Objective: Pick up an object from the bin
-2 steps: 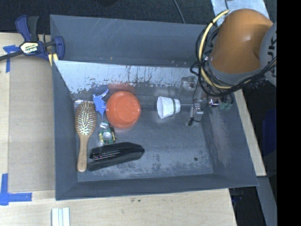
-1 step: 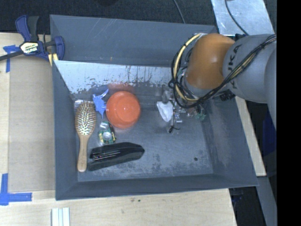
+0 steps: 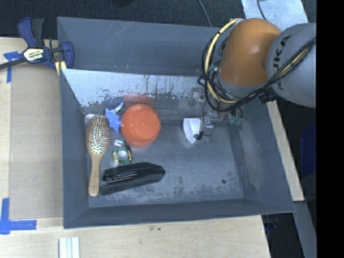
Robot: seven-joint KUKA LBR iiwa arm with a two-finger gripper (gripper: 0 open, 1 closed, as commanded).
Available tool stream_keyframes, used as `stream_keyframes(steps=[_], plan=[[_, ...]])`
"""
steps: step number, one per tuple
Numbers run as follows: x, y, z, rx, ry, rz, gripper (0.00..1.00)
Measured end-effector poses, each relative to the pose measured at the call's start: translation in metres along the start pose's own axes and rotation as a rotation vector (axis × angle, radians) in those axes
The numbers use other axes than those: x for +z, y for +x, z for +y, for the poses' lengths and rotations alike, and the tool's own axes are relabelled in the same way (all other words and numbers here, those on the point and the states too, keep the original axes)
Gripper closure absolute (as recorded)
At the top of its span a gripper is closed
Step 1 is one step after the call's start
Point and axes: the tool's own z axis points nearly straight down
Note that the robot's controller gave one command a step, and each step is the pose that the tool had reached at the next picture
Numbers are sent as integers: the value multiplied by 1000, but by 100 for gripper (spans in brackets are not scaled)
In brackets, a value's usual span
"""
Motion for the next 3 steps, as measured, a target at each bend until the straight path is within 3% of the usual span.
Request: stream_keyframes(steps=[1,2,3], plan=[[51,-2,-61,-160,-2,12,0],[82,1,-12,137,-3,-5,0],[81,0,-36,-216,-1,3,100]])
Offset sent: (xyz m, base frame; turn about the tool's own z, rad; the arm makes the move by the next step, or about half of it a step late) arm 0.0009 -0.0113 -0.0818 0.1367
